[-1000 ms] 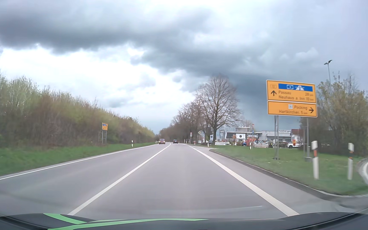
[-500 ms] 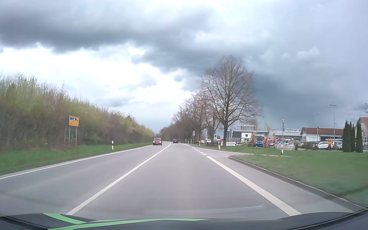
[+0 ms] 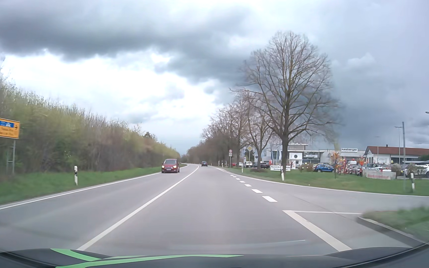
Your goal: Follow the waypoints while adhering to traffic rules and regulations
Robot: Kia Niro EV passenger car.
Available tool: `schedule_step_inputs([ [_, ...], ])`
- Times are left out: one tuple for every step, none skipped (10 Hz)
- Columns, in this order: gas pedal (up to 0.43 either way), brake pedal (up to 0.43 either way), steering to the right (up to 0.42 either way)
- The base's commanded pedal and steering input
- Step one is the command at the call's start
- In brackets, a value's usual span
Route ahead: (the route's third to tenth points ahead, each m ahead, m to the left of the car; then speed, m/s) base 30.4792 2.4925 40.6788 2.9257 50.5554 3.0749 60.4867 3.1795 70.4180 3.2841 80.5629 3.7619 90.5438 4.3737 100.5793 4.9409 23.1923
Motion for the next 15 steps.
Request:
schedule_step_inputs([
  [0.22,0.0,-0.003],
  [0.22,0.0,-0.003],
  [0.22,0.0,-0.003],
  [0.22,0.0,-0.003],
  [0.22,0.0,-0.003],
  [0.22,0.0,-0.002],
  [0.22,0.0,-0.003],
  [0.22,0.0,-0.003],
  [0.22,0.0,-0.003],
  [0.22,0.0,-0.003],
  [0.22,0.0,-0.003],
  [0.22,0.0,-0.002],
  [0.22,0.0,-0.001],
  [0.22,0.0,-0.002],
  [0.22,0.0,-0.002],
])
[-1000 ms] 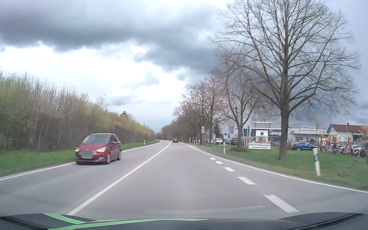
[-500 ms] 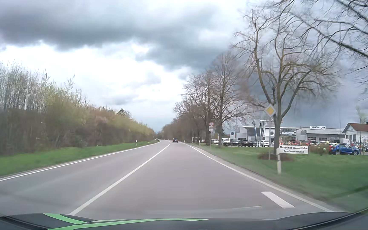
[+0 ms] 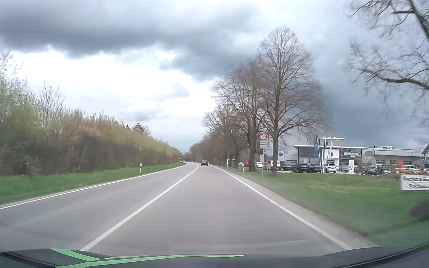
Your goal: Follow the waypoints while adhering to traffic rules and regulations
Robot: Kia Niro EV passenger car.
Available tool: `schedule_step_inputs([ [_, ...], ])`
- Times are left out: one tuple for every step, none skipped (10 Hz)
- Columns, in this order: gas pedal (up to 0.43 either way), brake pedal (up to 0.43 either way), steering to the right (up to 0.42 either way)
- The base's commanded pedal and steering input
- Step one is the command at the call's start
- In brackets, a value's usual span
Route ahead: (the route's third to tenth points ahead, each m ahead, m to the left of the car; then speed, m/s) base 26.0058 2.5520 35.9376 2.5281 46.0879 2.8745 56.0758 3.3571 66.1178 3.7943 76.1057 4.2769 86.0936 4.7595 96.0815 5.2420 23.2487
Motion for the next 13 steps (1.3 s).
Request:
schedule_step_inputs([
  [0.22,0.0,-0.001],
  [0.22,0.0,-0.001],
  [0.22,0.0,-0.001],
  [0.22,0.0,-0.001],
  [0.209,0.0,-0.001],
  [0.209,0.0,-0.001],
  [0.209,0.0,-0.001],
  [0.209,0.0,-0.002],
  [0.209,0.0,-0.001],
  [0.209,0.0,-0.001],
  [0.209,0.0,-0.001],
  [0.209,0.0,-0.002],
  [0.209,0.0,-0.002],
])
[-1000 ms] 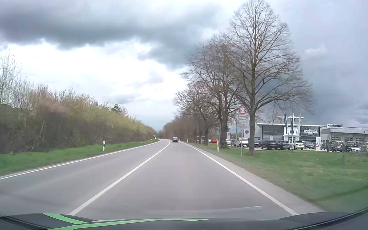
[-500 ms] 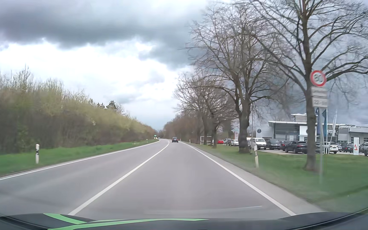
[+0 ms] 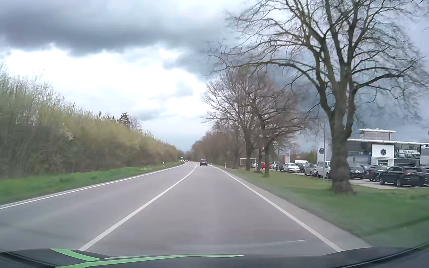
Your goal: Follow the waypoints while adhering to traffic rules and regulations
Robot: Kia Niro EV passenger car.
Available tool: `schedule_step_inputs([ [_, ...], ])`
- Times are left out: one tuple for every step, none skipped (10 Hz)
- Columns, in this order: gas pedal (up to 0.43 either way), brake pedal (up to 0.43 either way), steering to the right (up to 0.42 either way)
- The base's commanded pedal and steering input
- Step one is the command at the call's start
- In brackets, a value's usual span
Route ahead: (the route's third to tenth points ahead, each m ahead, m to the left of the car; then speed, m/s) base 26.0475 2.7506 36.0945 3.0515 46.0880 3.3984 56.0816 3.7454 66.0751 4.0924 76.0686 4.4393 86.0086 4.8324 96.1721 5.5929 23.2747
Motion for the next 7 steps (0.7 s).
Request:
schedule_step_inputs([
  [0.209,0.0,-0.002],
  [0.209,0.0,-0.002],
  [0.209,0.0,-0.002],
  [0.209,0.0,-0.002],
  [0.209,0.0,-0.002],
  [0.209,0.0,-0.002],
  [0.209,0.0,-0.002],
])
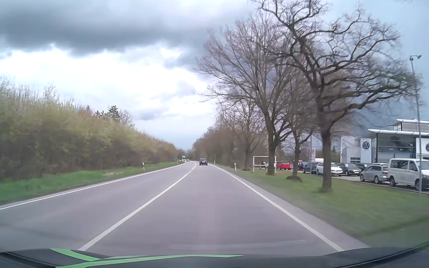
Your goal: Follow the waypoints while adhering to traffic rules and regulations
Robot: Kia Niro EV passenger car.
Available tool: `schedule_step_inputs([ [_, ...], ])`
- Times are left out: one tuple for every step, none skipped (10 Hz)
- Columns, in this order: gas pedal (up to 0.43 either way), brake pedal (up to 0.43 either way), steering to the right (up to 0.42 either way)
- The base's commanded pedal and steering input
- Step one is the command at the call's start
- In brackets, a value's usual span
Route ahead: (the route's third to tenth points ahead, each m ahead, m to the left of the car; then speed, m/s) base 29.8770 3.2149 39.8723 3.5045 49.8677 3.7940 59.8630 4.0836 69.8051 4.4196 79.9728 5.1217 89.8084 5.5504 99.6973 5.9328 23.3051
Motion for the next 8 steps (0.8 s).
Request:
schedule_step_inputs([
  [0.209,0.0,-0.002],
  [0.209,0.0,-0.002],
  [0.209,0.0,-0.002],
  [0.209,0.0,-0.002],
  [0.209,0.0,-0.002],
  [0.209,0.0,-0.002],
  [0.209,0.0,-0.002],
  [0.209,0.0,-0.002],
])
